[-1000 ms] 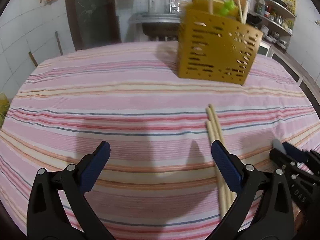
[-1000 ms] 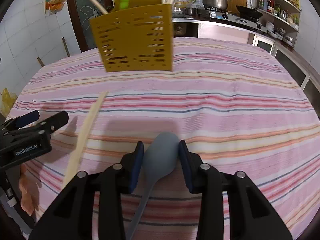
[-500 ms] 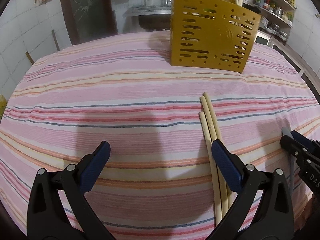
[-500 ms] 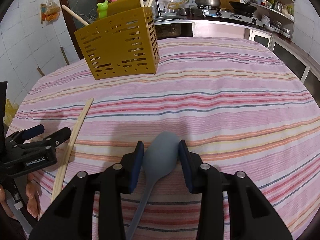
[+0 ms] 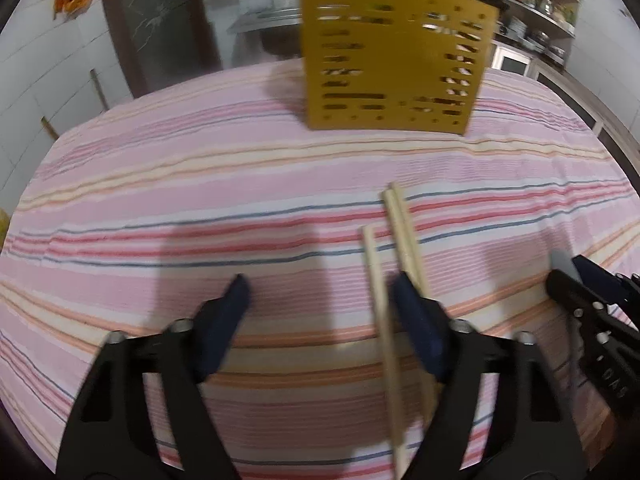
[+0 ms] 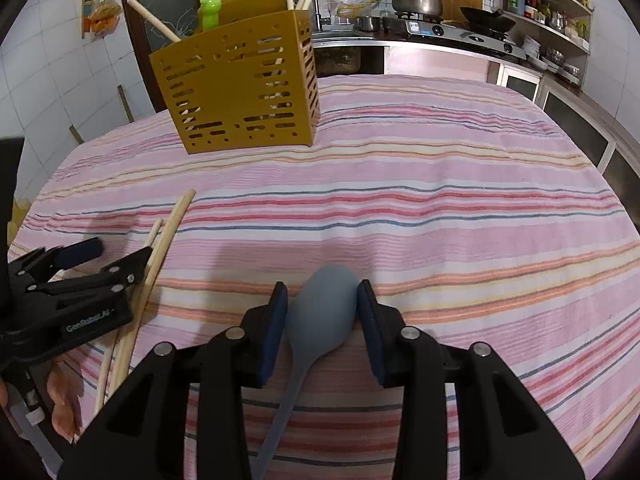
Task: Organize utensils
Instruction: 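Hold the spoon in the right tool while the left tool grasps a chopstick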
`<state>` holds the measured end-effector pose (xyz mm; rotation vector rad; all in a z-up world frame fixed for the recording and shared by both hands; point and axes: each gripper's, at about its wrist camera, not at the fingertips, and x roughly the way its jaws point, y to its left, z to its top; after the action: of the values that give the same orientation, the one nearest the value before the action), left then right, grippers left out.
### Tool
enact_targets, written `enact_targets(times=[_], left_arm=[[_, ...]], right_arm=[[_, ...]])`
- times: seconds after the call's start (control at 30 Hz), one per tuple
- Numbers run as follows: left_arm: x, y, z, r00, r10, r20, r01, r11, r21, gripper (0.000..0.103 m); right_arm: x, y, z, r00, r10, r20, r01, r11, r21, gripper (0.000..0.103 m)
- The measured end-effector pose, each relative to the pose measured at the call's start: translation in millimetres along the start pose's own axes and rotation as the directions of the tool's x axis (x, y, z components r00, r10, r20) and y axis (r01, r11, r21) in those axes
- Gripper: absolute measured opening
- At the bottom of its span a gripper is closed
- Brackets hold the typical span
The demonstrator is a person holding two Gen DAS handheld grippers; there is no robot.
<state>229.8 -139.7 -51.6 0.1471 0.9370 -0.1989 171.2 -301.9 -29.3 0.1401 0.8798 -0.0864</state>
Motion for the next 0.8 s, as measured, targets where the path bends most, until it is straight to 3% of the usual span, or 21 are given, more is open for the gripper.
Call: enact_targets(times=[0.1,0.23,0.3,0.37,0.8], left_arm=[[-0.7,-6.6,3.6,1.0,-0.015,-0.008,0.015,1.0,0.01,0.043],[1.9,-8.6,8.7,0.999,-0.024,-0.025,0.024,1.0,-0.006,0.031],[2.5,-8.2,11.5,0.999,-0.036,-0.03,0.035,0.999,-0.012,0.014],[2.5,-8.0,11.9,0.999,-0.04,-0.032,0.04,0.999,-0.017,0.009],[-14.3,1.6,-1.5,0.999,-0.021,0.038,0.022,1.0,-0.018,0.006]], right_arm=[[0.1,1.0,-0.2,1.0,-0.007,0.0,0.007,1.0,-0.003,0.037],[-1.1,0.2,-0.8,1.0,-0.011,0.005,0.011,1.0,0.005,0.037],[-1.6,-0.4,-0.6,1.0,-0.013,0.007,0.013,1.0,0.006,0.037],[-1.9,0.0,-0.4,1.0,-0.016,0.009,0.016,1.0,0.005,0.037],[-13.7,-1.6,1.5,0.998,-0.001,0.066,0.0,1.0,0.017,0.037]])
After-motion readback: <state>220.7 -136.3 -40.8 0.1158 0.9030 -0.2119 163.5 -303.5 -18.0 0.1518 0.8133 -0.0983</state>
